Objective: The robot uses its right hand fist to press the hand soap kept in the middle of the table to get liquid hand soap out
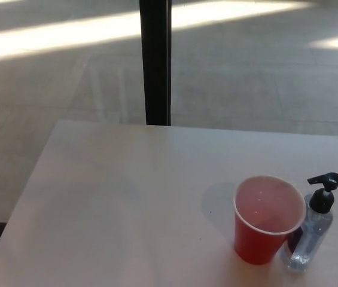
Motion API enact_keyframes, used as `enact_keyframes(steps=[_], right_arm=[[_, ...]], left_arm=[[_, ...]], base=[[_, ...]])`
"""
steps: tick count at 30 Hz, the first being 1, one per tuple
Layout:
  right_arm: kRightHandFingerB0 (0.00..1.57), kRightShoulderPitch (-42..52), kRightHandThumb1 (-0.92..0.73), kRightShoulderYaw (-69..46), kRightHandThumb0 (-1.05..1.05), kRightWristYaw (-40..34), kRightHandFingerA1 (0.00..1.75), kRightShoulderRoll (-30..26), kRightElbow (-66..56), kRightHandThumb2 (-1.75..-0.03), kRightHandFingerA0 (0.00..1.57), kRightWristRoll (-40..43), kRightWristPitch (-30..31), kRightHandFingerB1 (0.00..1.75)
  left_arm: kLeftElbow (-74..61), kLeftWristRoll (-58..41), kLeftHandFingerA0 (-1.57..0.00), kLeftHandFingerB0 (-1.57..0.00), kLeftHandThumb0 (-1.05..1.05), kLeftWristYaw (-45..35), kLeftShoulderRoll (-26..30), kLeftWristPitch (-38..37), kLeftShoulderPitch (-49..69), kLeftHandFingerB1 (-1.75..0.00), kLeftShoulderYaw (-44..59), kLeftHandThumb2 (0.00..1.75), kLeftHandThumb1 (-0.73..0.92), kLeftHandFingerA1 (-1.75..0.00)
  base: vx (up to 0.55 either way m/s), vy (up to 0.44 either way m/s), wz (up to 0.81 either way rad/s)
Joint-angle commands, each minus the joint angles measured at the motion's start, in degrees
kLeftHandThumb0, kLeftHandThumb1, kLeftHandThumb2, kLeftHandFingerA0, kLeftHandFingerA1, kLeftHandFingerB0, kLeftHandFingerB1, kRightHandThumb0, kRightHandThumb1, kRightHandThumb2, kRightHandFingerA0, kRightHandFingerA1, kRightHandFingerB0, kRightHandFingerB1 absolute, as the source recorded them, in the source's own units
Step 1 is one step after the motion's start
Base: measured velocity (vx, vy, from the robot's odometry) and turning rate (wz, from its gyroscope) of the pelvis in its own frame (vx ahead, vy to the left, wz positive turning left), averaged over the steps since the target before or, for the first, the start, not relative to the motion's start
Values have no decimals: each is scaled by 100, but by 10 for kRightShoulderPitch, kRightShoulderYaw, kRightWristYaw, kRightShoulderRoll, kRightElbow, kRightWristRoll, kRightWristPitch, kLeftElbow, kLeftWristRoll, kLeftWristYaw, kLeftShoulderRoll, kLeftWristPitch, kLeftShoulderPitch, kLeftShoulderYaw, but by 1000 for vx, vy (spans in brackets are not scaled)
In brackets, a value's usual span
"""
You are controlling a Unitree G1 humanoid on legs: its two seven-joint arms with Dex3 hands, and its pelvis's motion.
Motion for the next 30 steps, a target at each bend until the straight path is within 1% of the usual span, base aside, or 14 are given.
enact_keyframes(steps=[1, 3, 4, 5, 7, 11, 12, 14, 16, 21, 22, 27, 28, 30], right_arm=[[28, 17, -79, 8, -54, 4, 91, 16, -3, -64, 48, 30, 27, 57], [33, 16, -80, 10, -54, 8, 105, 19, 4, -64, 54, 39, 43, 71], [18, 15, -82, 21, -52, 15, 83, 20, 11, -64, 32, 34, 39, 50], [22, 20, -60, 51, -53, 14, 69, 30, 10, -99, 35, 7, 19, 56], [40, 23, -78, 53, -48, 31, 59, 40, 6, -62, 18, 23, 9, 53], [46, 40, -75, 66, -48, 27, 65, 57, -35, -63, 25, 37, 38, 60], [38, 46, -55, 70, -52, 28, 63, 61, -42, -95, 24, 36, 41, 63], [40, 67, -72, 92, -51, 54, 64, 64, -34, -60, 24, 22, 22, 53], [28, 83, -52, 105, -57, 62, 60, 72, -43, -91, 19, 19, 12, 57], [24, 97, -72, 126, -53, 64, 55, 72, -53, -61, 21, 20, 18, 44], [28, 94, -56, 137, -67, 61, 64, 69, -45, -92, 29, 9, 9, 55], [24, 87, -72, 133, -58, 70, 61, 67, -46, -61, 26, 26, 13, 45], [16, 85, -52, 142, -55, 66, 66, 63, -39, -95, 33, 14, 9, 53], [26, 92, -72, 146, -58, 55, 67, 70, -66, -61, 33, 14, 20, 47]], left_arm=[[10, -5, -89, -65, 2, -2, -5, -20, 8, -105, 7, 121, 42, -164], [15, -6, -77, -54, 1, -5, -4, -15, 8, -96, 7, 115, 43, -142], [18, -10, -69, -52, -2, -7, -5, -13, 7, -98, 11, 113, 45, -135], [19, -16, -67, -47, -2, -19, -7, -16, 10, -93, 15, 113, 44, -125], [19, -10, -61, -47, -4, -28, -5, -11, 11, -90, 8, 111, 45, -114], [4, -5, -66, -50, -6, -35, -6, -5, 20, -89, 1, 111, 45, -116], [0, 1, -67, -53, -7, -36, -4, -2, 24, -88, -4, 110, 45, -113], [5, 6, -74, -57, -5, -34, 0, -3, 30, -85, -10, 109, 47, -105], [2, 9, -74, -60, -5, -40, 2, -10, 41, -85, -16, 111, 45, -105], [6, 10, -73, -59, -1, -49, 7, -15, 47, -85, -24, 115, 42, -107], [0, 10, -77, -68, -2, -34, 5, -4, 45, -83, -24, 114, 52, -90], [-13, 6, -78, -70, -2, -33, 4, 8, 43, -84, -23, 112, 49, -90], [-16, 3, -73, -60, -3, -35, 2, 4, 45, -87, -20, 112, 44, -101], [-28, 0, -76, -65, -7, -40, 1, 8, 51, -84, -19, 110, 44, -92]], base=[[0, 0, 0], [0, 0, 0], [0, 0, 0], [0, 0, 0], [0, 0, 0], [0, 0, 0], [0, 0, 0], [0, 0, 0], [0, 0, 0], [0, 0, 0], [0, 0, 0], [0, 0, 0], [0, 0, 0], [0, 0, 0]])
